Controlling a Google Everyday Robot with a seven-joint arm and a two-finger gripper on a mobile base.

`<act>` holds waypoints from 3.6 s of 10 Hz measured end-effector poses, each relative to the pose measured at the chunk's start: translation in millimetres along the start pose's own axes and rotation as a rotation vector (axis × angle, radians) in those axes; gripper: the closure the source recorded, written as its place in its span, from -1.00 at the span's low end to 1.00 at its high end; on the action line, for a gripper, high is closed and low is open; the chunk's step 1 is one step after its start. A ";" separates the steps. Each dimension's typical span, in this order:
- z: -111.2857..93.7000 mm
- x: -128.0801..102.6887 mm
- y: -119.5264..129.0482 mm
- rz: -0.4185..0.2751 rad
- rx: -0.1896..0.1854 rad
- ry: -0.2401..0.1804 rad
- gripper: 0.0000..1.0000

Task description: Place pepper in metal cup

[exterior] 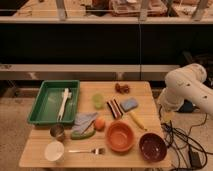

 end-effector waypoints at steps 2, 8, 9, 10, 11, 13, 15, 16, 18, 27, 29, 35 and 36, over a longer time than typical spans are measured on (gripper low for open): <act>0.0 0.0 0.0 0.000 0.000 0.000 -0.30; 0.0 0.0 0.0 0.000 0.000 0.000 -0.30; 0.0 0.0 0.0 0.000 0.000 0.000 -0.30; 0.0 0.0 0.0 0.000 0.000 0.000 -0.30; 0.0 0.0 0.0 0.000 0.000 0.000 -0.30; 0.0 0.0 0.0 0.000 0.000 0.000 -0.30; 0.0 0.0 0.0 0.000 0.000 0.000 -0.30; 0.0 0.0 0.0 0.000 0.000 0.000 -0.30; 0.0 0.0 0.0 0.000 0.000 0.000 -0.30; -1.8 -132.6 43.2 -0.285 -0.030 -0.099 -0.30; 0.7 -181.6 62.4 -0.372 -0.044 -0.124 -0.30; 9.7 -329.0 128.2 -0.624 -0.079 -0.195 -0.30; 12.0 -349.0 137.0 -0.657 -0.084 -0.202 -0.30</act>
